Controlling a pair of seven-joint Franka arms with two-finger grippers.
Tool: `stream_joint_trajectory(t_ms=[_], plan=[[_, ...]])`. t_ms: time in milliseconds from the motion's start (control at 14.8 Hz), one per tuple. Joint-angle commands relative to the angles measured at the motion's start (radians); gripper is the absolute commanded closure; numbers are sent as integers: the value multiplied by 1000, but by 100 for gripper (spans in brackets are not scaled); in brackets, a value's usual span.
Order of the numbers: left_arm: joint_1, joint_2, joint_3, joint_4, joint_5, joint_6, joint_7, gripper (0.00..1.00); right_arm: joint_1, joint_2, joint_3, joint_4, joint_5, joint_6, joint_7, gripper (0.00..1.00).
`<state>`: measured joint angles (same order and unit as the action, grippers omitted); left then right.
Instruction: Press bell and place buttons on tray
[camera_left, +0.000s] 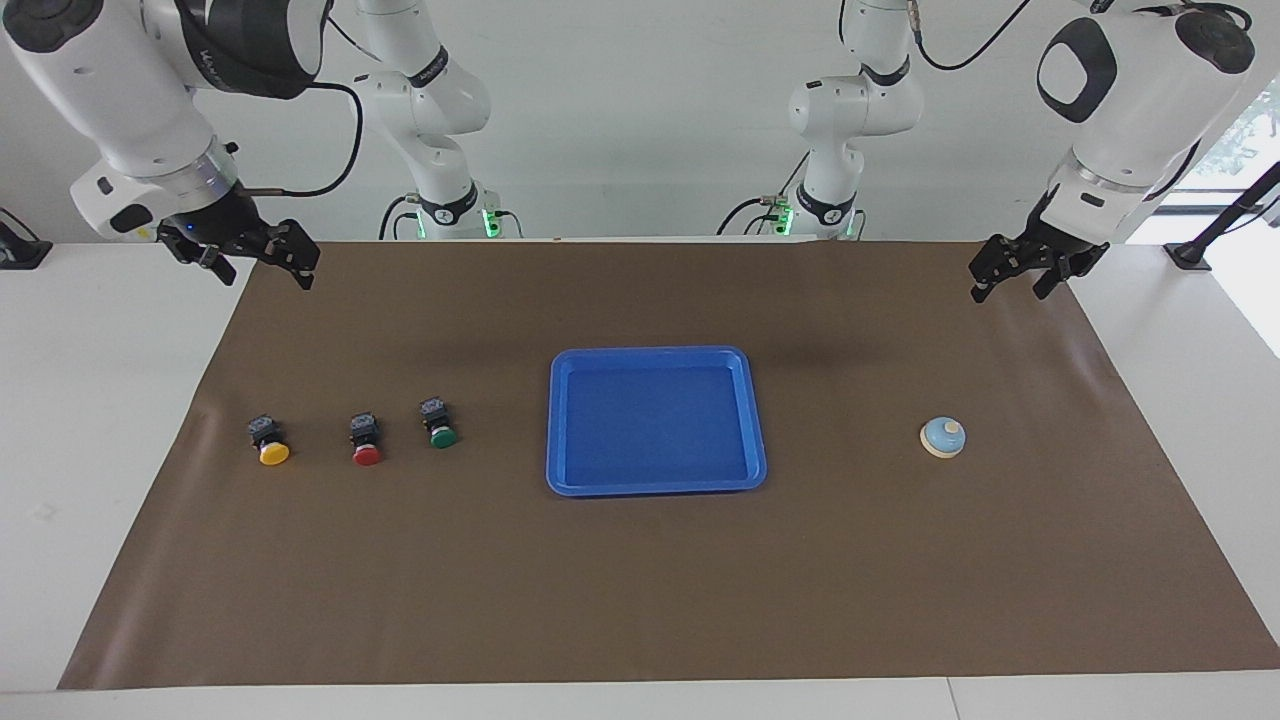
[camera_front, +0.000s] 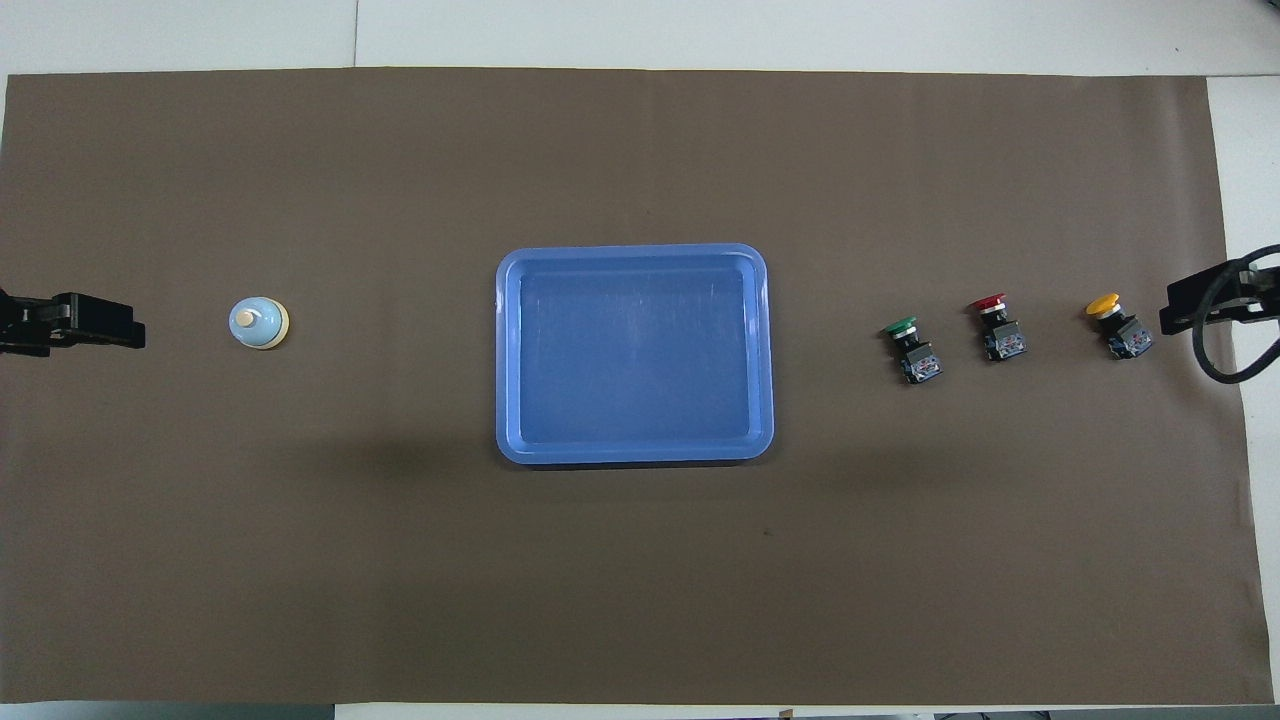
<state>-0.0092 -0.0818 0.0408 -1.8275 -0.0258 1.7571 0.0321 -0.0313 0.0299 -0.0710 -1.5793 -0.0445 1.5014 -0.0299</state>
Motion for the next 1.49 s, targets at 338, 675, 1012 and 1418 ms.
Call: stream_joint_trajectory(t_ms=[338, 675, 1012, 1418], plan=[[3, 138, 5, -3, 9, 131, 0, 100, -6, -22, 7, -27, -9, 10, -16, 0], [6, 227, 7, -12, 7, 228, -5, 100, -6, -22, 7, -27, -9, 10, -16, 0], [5, 296, 7, -24, 7, 315, -3, 100, -6, -22, 7, -27, -8, 10, -16, 0], [25, 313, 7, -73, 7, 412, 0, 100, -7, -22, 5, -27, -8, 10, -21, 0]])
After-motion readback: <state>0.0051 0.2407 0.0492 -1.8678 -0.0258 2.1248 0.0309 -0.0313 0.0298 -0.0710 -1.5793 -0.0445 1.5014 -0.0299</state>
